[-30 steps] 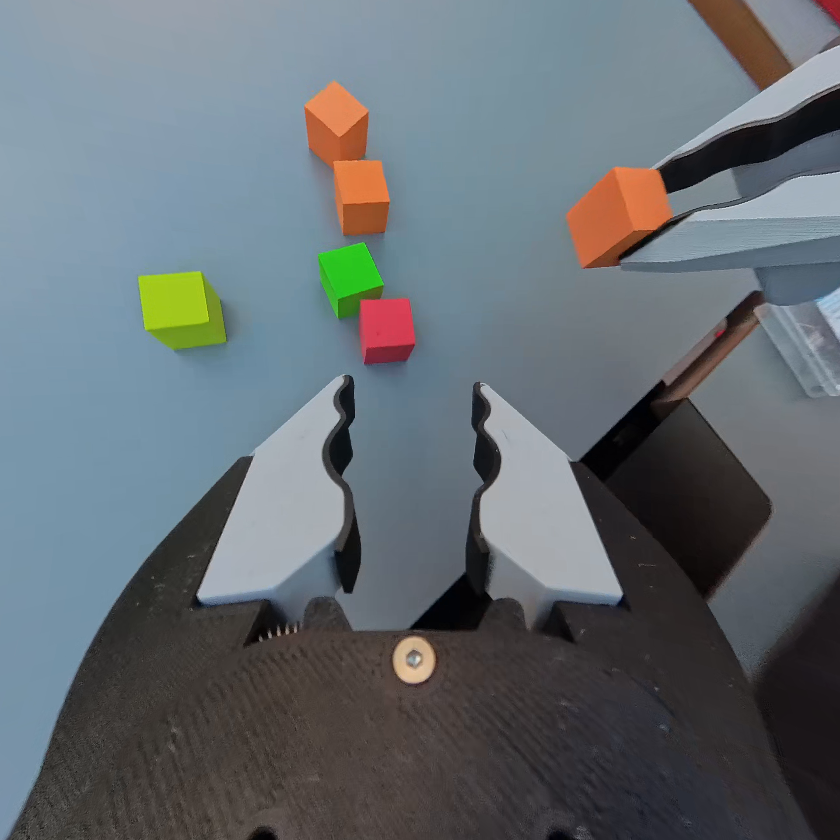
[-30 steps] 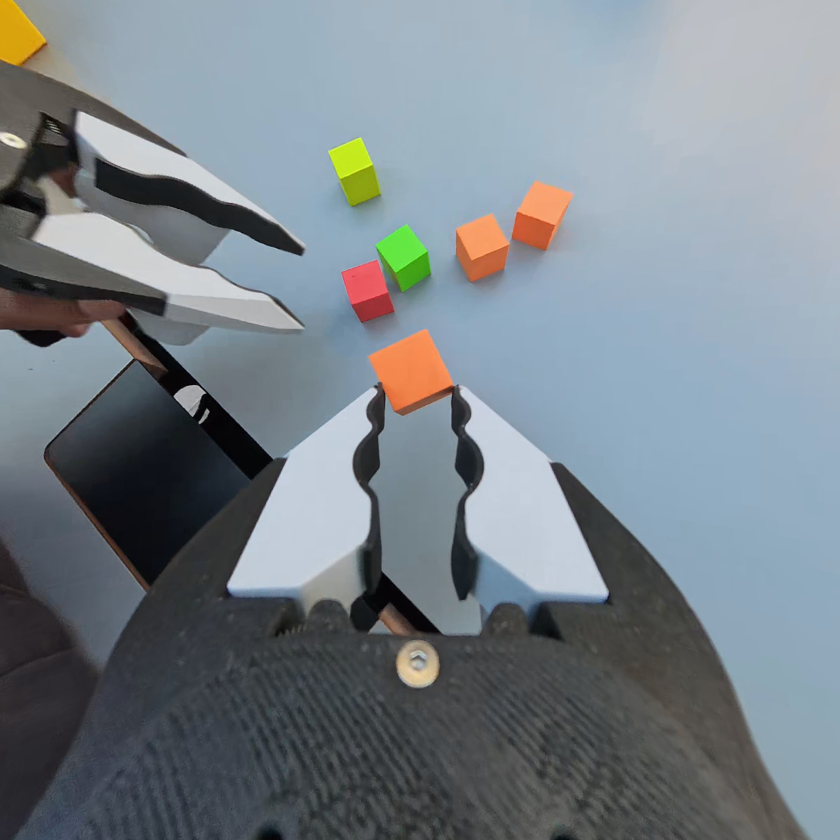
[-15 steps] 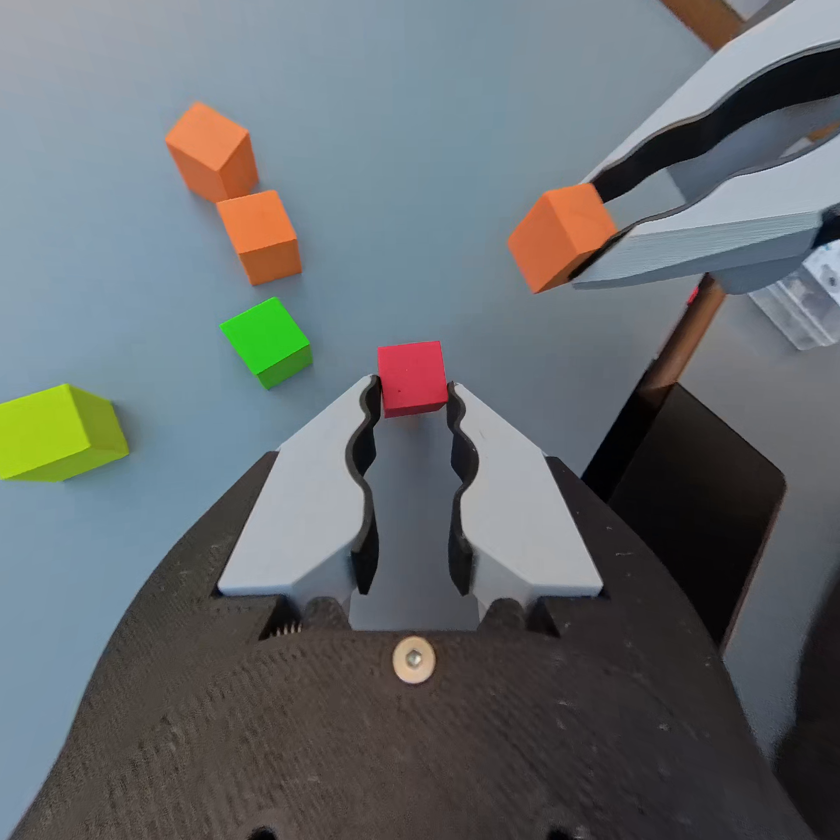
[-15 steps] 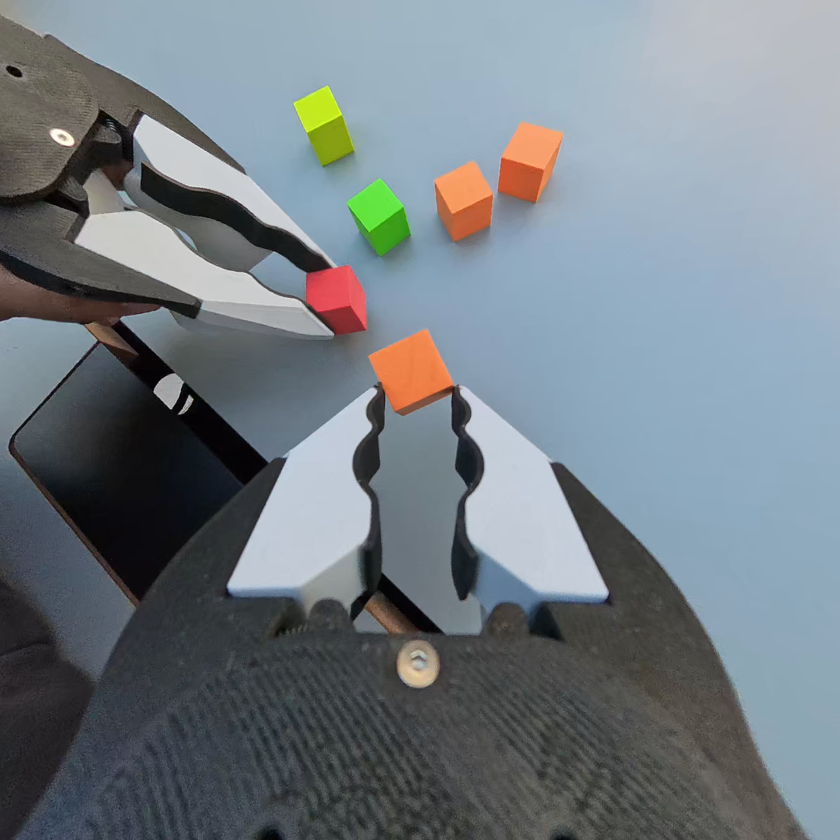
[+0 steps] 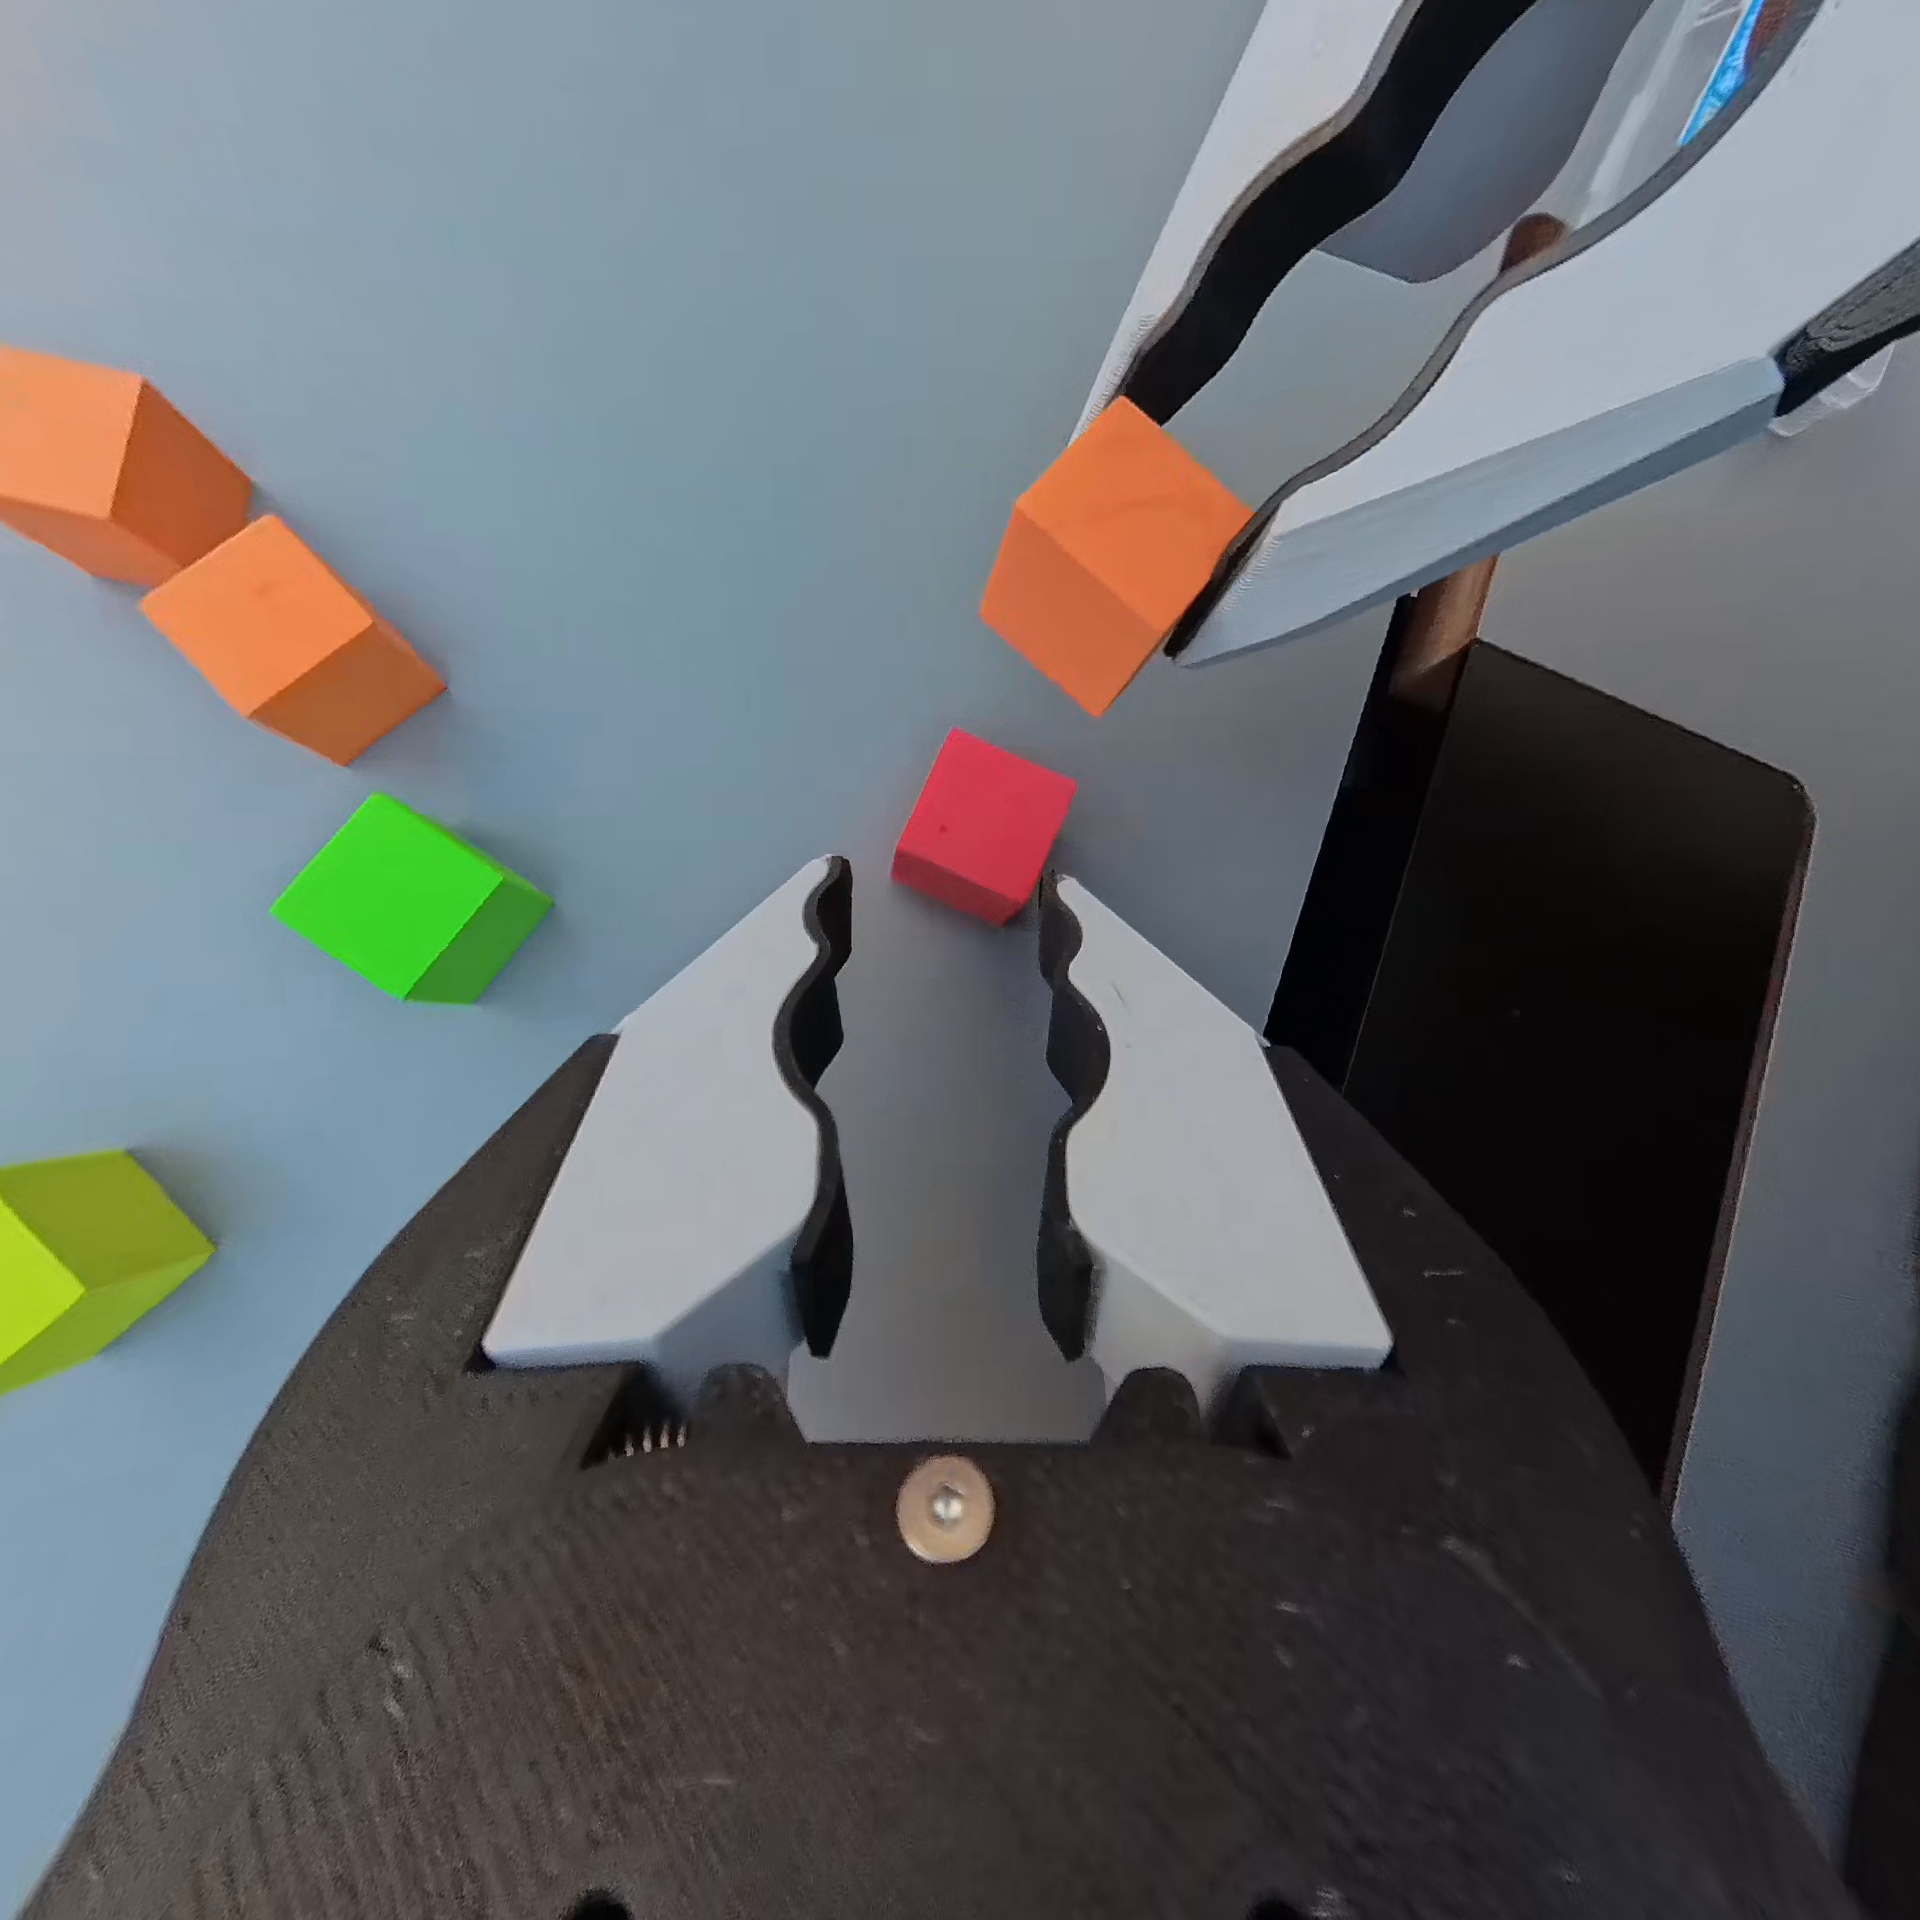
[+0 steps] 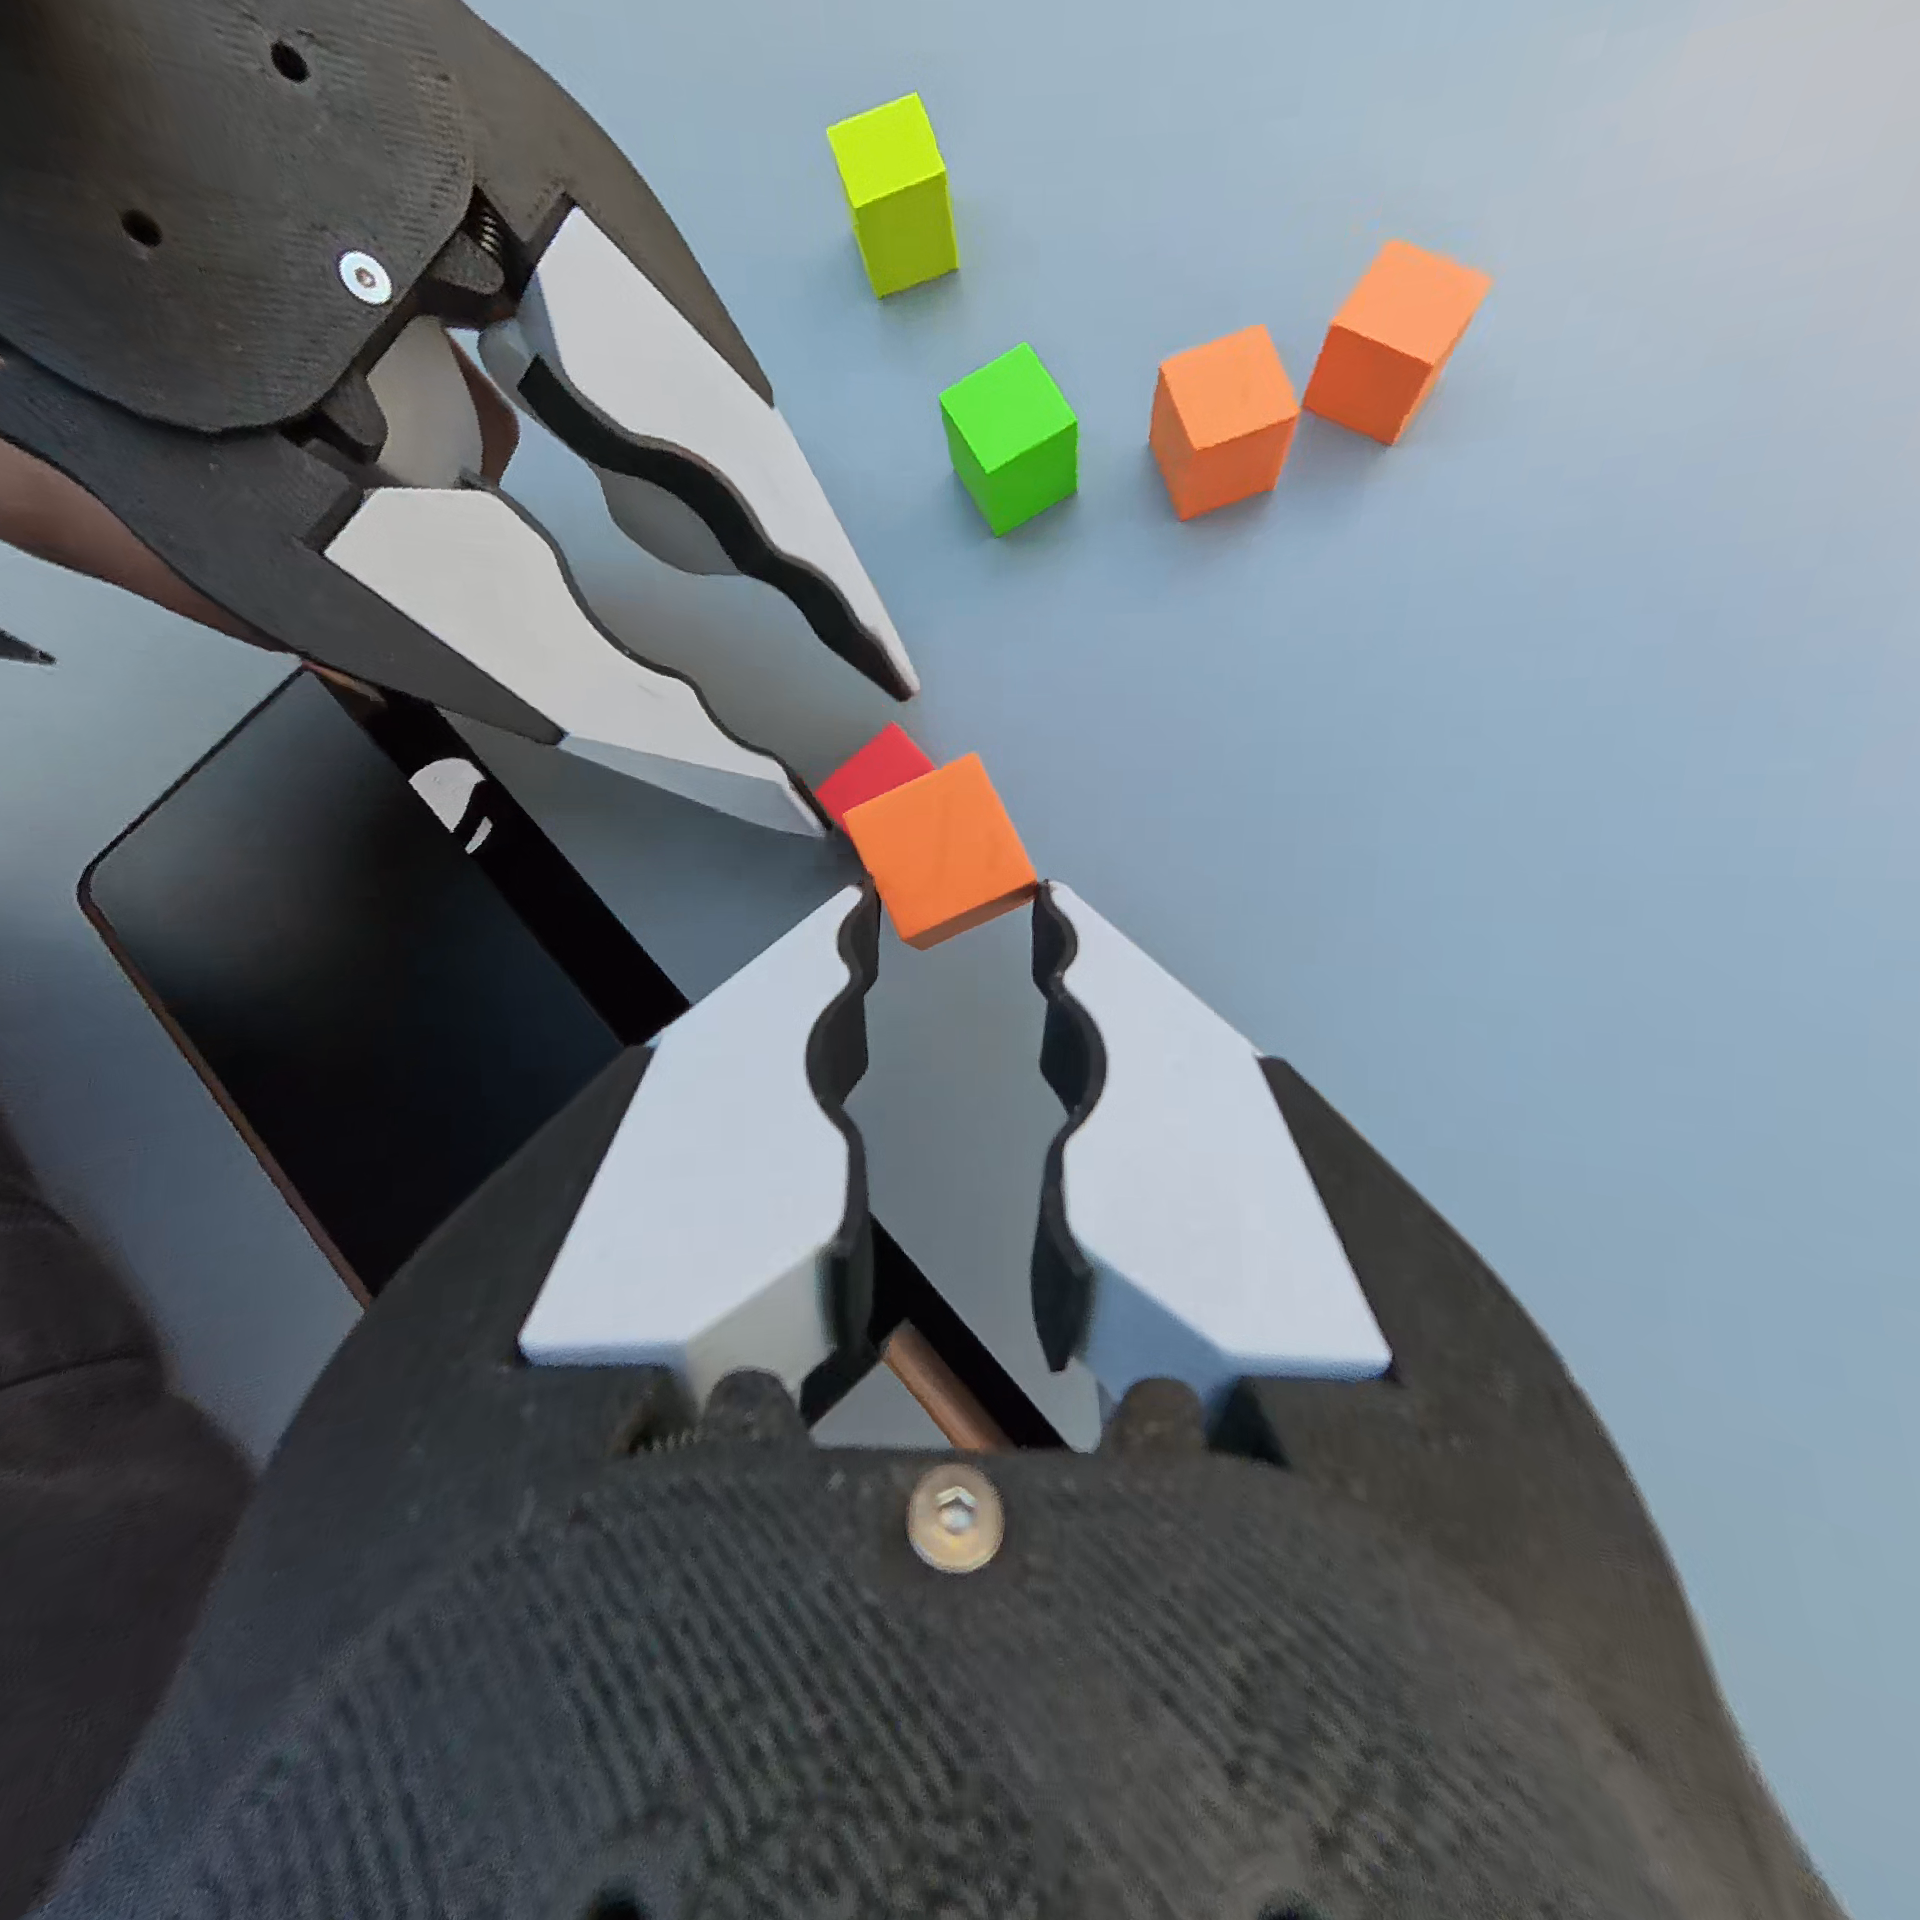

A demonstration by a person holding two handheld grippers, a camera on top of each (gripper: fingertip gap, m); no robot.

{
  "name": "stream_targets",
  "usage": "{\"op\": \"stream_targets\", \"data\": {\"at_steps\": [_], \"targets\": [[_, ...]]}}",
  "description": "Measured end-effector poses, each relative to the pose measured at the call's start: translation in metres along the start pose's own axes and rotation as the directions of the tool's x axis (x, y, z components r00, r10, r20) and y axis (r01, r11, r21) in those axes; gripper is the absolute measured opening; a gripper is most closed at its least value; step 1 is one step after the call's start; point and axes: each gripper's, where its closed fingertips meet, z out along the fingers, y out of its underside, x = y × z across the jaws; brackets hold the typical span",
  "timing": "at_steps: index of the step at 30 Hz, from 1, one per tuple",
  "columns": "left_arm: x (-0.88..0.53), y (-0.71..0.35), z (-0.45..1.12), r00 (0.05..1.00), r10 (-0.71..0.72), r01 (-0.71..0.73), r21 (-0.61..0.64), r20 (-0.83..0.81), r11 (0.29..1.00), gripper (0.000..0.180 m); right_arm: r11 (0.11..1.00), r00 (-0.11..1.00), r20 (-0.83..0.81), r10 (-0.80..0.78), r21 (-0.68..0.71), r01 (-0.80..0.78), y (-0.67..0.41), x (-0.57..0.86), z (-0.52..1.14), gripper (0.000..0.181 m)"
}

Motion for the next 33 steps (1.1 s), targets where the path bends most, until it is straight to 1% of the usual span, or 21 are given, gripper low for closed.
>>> {"op": "stream_targets", "data": {"at_steps": [2,9,14,19,26,27,30,31,33], "targets": [[-0.004,0.01,-0.007,0.999,-0.031,0.031,-0.006,0.031,0.999,0.035,0.999,0.998,0.025,-0.049,-0.01,0.05,-0.002,-0.007,0.004,0.028],[0.004,0.035,-0.027,0.983,-0.178,0.178,0.013,0.038,0.984,0.037,0.978,0.976,0.084,-0.2,-0.05,0.205,-0.009,-0.018,0.018,0.028],[0.008,0.04,-0.034,0.962,-0.268,0.266,0.046,0.046,0.963,0.037,0.974,0.97,0.126,-0.207,-0.067,0.217,-0.007,-0.018,0.026,0.028],[-0.004,0.037,-0.038,0.954,-0.286,0.281,0.068,0.091,0.957,0.037,0.971,0.969,0.119,-0.217,-0.072,0.226,-0.006,-0.016,0.028,0.03],[-0.037,0.026,-0.039,0.93,-0.333,0.319,0.108,0.154,0.942,0.038,0.974,0.973,0.112,-0.201,-0.083,0.21,0.0,-0.015,0.023,0.039],[-0.041,0.023,-0.039,0.927,-0.337,0.322,0.115,0.165,0.94,0.038,0.974,0.974,0.106,-0.199,-0.084,0.208,0.002,-0.014,0.021,0.041],[-0.059,0.017,-0.042,0.909,-0.35,0.326,0.137,0.224,0.935,0.039,0.977,0.977,0.094,-0.192,-0.079,0.2,0.008,-0.009,0.012,0.064],[-0.065,0.015,-0.042,0.903,-0.356,0.329,0.147,0.242,0.933,0.042,0.98,0.981,0.083,-0.177,-0.072,0.183,0.009,-0.004,0.009,0.075],[-0.076,0.01,-0.04,0.886,-0.372,0.338,0.163,0.276,0.927,0.047,0.993,0.993,0.04,-0.11,-0.031,0.112,0.004,0.01,0.004,0.089]]}}
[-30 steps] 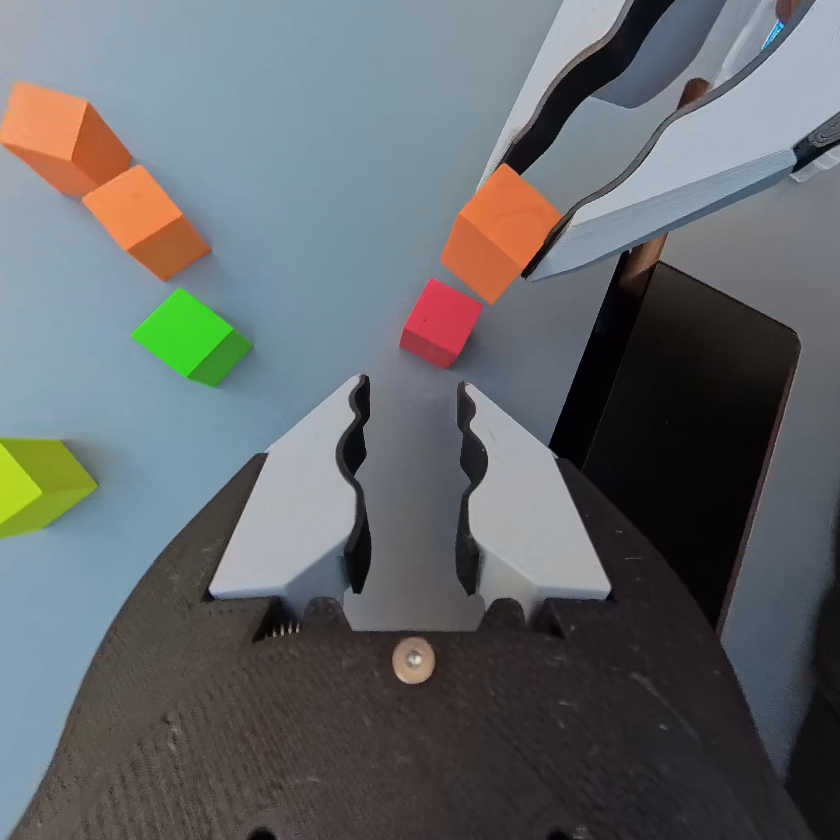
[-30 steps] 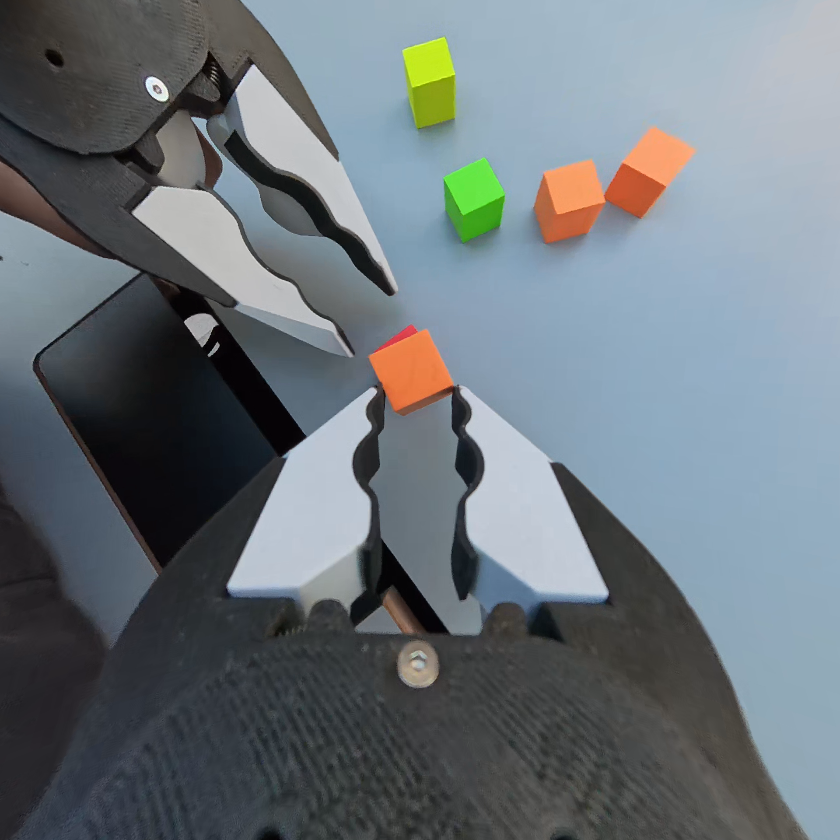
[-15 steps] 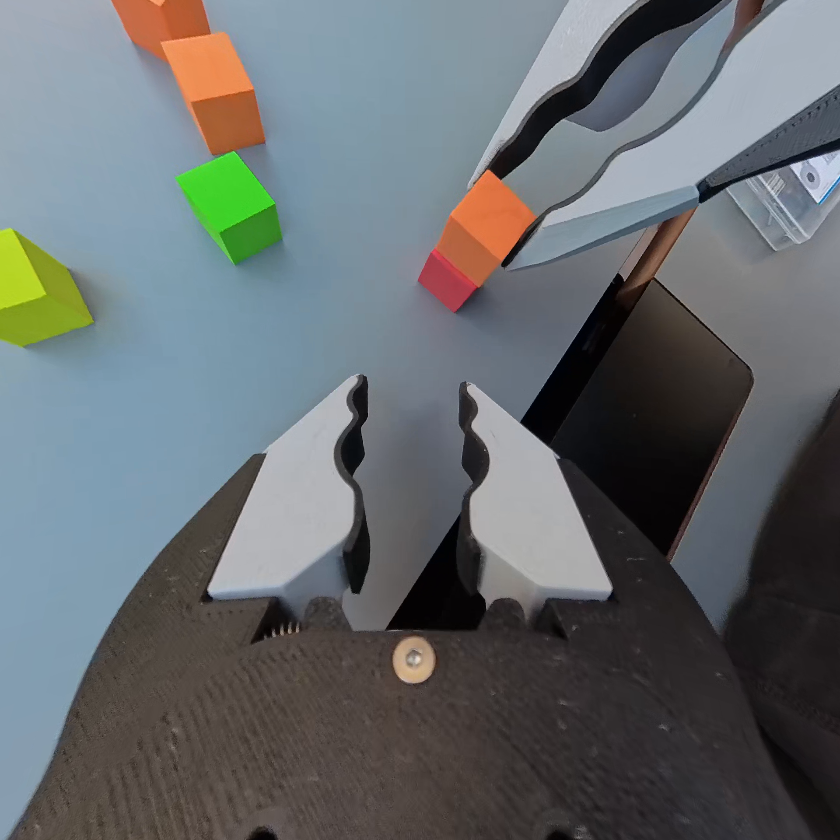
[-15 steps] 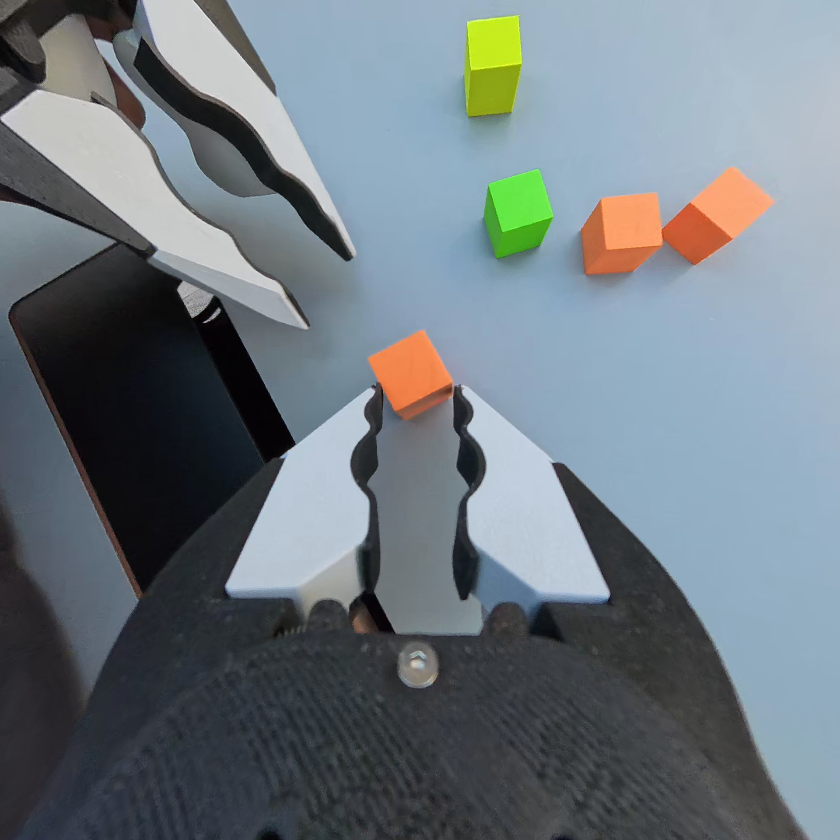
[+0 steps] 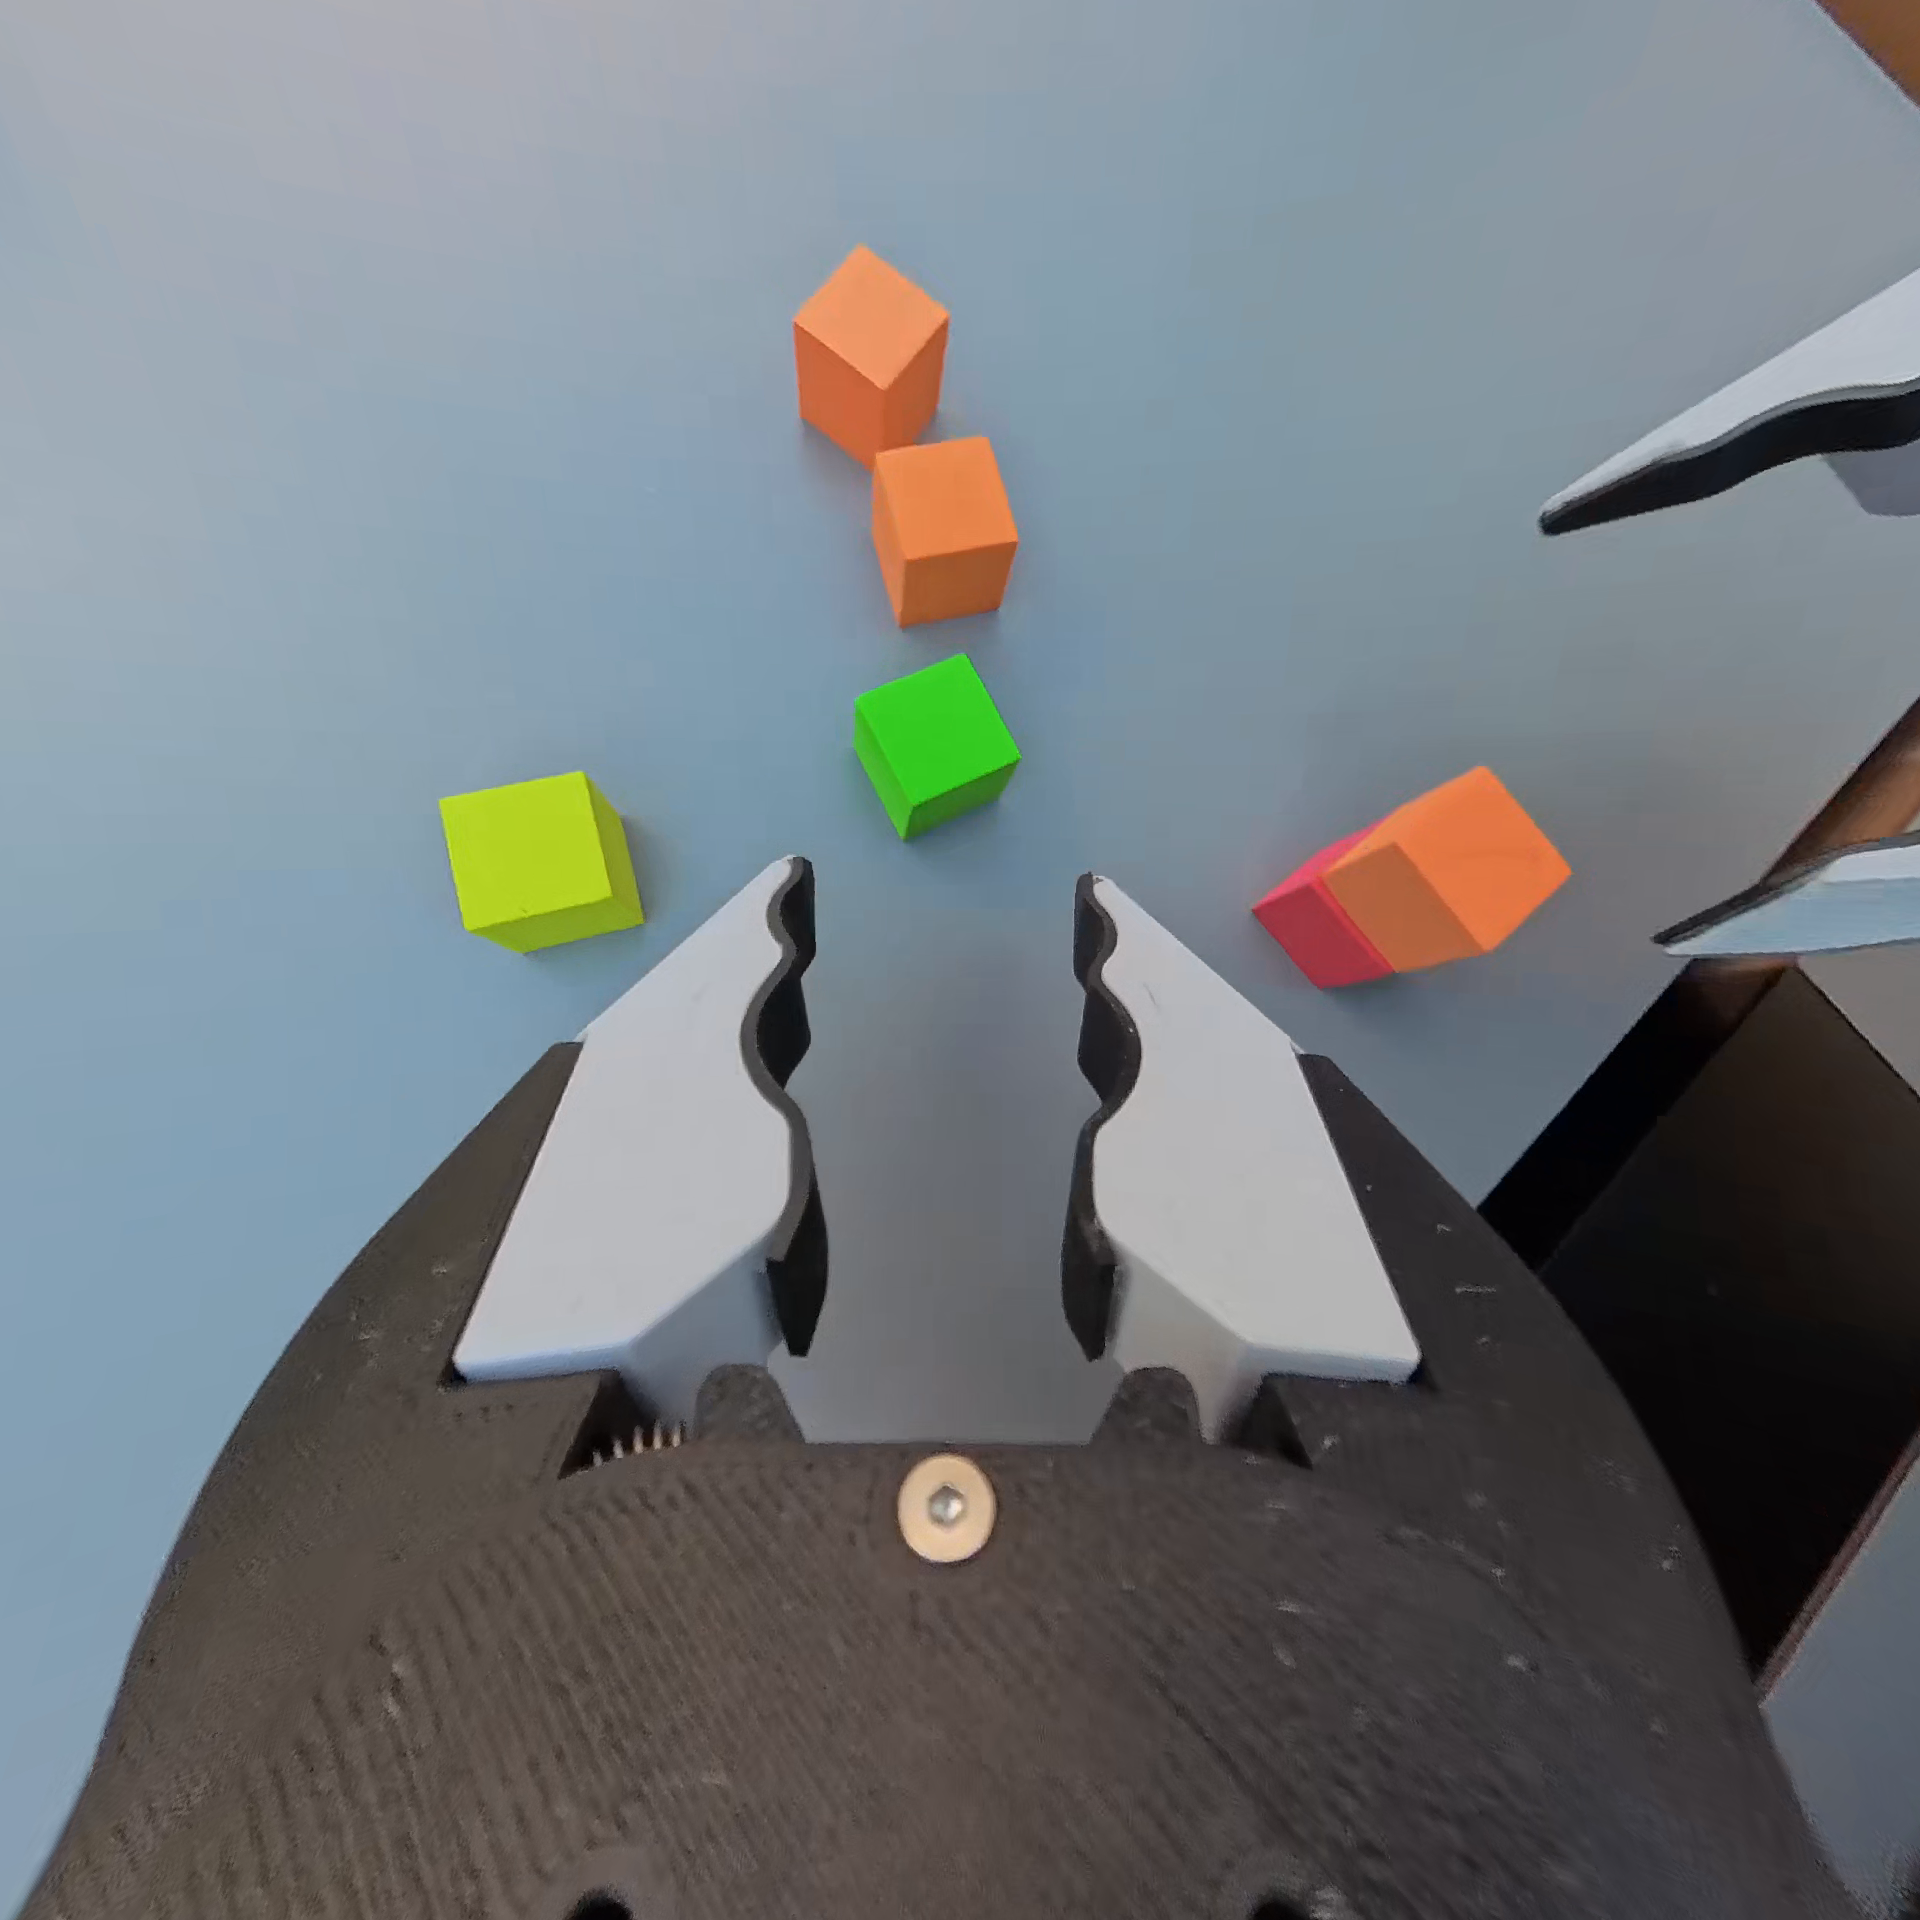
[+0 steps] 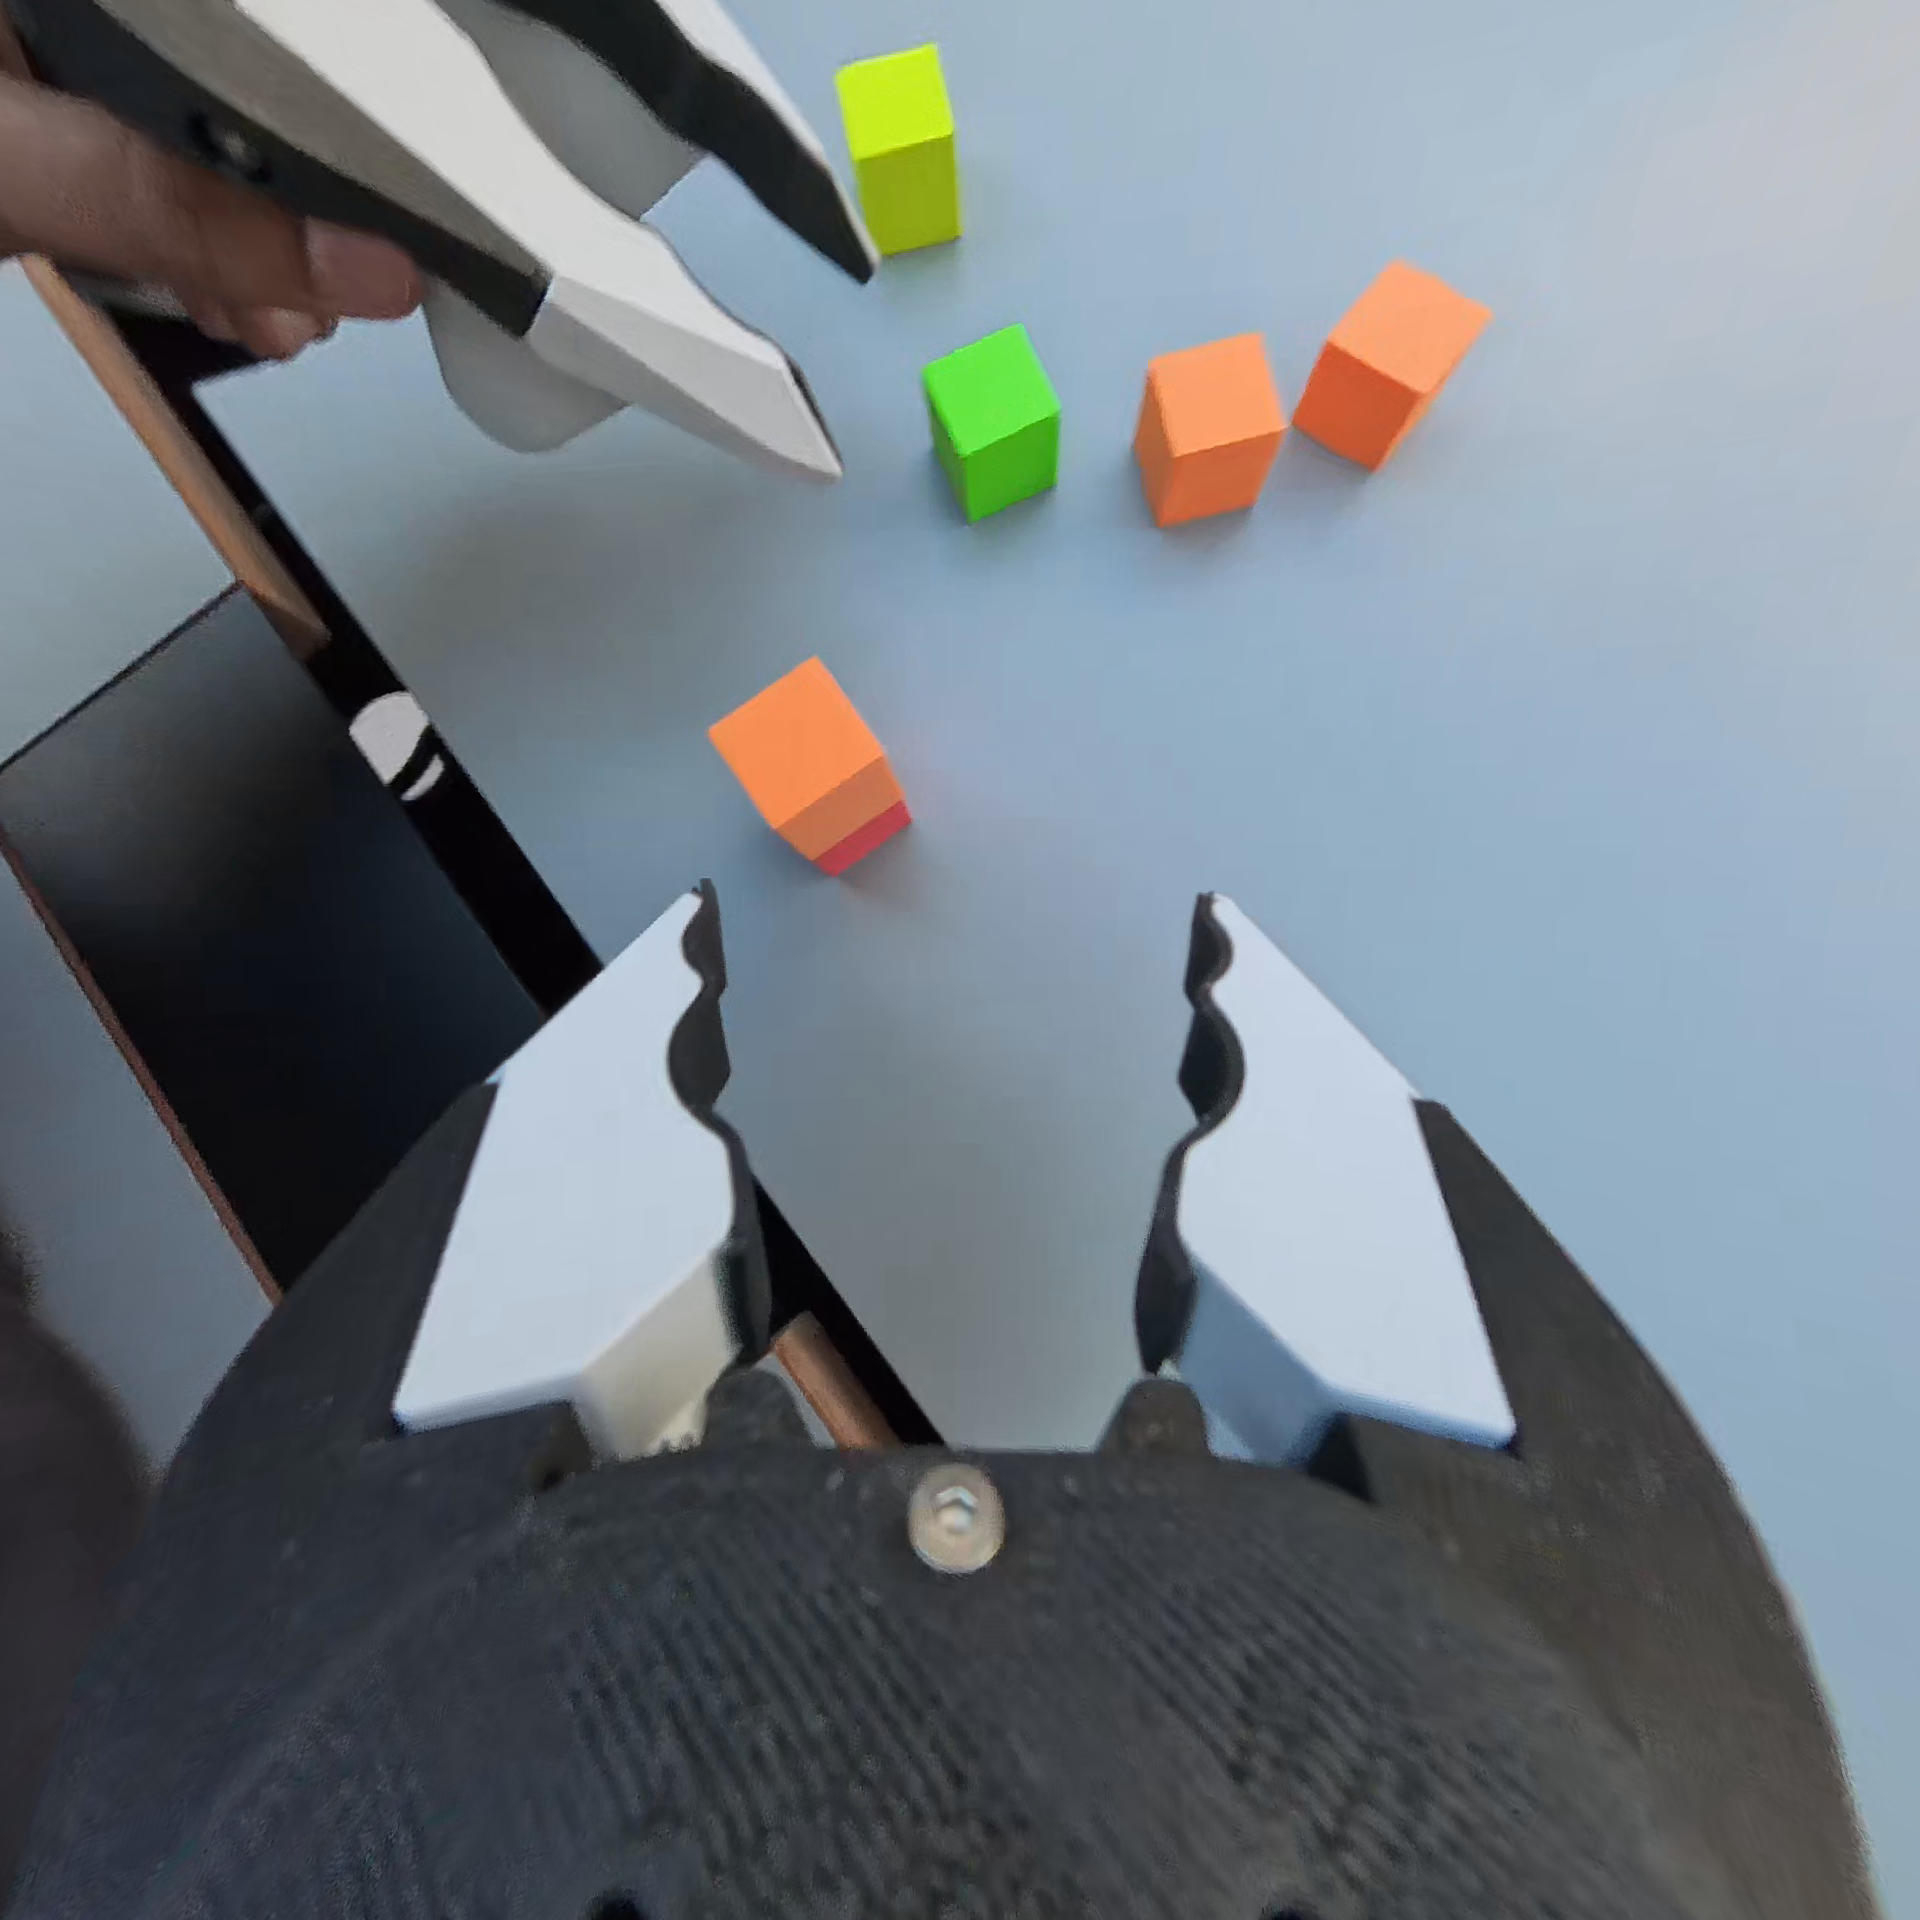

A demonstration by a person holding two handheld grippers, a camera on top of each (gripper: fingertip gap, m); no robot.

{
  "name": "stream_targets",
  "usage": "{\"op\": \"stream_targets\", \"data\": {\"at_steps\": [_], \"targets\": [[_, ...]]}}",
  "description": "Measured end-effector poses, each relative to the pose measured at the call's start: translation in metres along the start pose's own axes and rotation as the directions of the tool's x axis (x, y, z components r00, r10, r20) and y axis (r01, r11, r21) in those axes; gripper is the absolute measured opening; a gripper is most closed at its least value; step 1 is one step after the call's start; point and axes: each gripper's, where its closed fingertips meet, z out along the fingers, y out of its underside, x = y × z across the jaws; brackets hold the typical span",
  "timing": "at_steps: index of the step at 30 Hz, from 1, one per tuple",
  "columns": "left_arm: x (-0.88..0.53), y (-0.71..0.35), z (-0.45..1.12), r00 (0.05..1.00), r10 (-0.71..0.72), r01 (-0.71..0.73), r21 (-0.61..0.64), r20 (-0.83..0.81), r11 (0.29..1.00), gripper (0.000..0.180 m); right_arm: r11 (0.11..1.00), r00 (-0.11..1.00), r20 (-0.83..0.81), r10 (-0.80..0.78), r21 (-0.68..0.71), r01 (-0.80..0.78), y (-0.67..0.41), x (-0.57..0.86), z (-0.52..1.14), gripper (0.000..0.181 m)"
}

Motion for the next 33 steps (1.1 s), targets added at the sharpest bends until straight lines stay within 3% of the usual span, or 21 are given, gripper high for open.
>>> {"op": "stream_targets", "data": {"at_steps": [2,6,9,10,12,18,20,24,29,33], "targets": [[-0.002,-0.005,0.008,1.0,-0.011,0.011,0.0,0.001,1.0,0.052,0.996,0.997,-0.029,0.077,0.057,-0.076,-0.011,0.018,-0.004,0.092],[-0.003,-0.01,0.025,1.0,-0.005,0.005,-0.02,0.021,1.0,0.053,0.976,0.985,-0.057,0.164,0.156,-0.154,-0.05,0.054,-0.003,0.079],[-0.006,-0.006,0.034,0.999,0.002,0.0,-0.064,0.043,0.998,0.037,0.966,0.984,-0.034,0.172,0.199,-0.162,-0.082,0.069,0.01,0.073],[-0.008,-0.007,0.034,0.999,0.003,0.0,-0.064,0.053,0.998,0.025,0.97,0.987,-0.031,0.157,0.193,-0.148,-0.087,0.071,0.018,0.071],[-0.007,-0.009,0.031,0.999,-0.008,0.01,-0.051,0.041,0.999,0.018,0.984,0.994,-0.022,0.107,0.147,-0.103,-0.091,0.072,0.039,0.066],[-0.012,-0.009,0.004,0.998,-0.053,0.053,0.005,0.028,0.999,0.014,1.0,0.999,0.025,-0.029,0.003,0.029,-0.076,0.061,0.084,0.045],[-0.014,-0.005,-0.001,0.997,-0.079,0.079,0.006,0.021,0.997,0.009,1.0,0.999,0.038,-0.011,-0.019,0.012,-0.068,0.06,0.09,0.025],[-0.017,0.003,-0.003,0.994,-0.105,0.105,-0.001,0.016,0.994,0.017,0.998,0.997,0.044,0.058,0.018,-0.059,-0.07,0.06,0.081,0.025],[-0.018,-0.001,0.0,0.993,-0.116,0.116,0.011,0.014,0.993,0.04,0.993,0.996,0.023,0.084,0.077,-0.086,-0.071,0.057,0.046,0.025],[-0.022,0.003,0.007,0.994,-0.1,0.101,-0.021,0.047,0.995,0.042,0.995,0.998,0.043,0.041,0.086,-0.045,-0.059,0.035,0.013,0.025]]}}
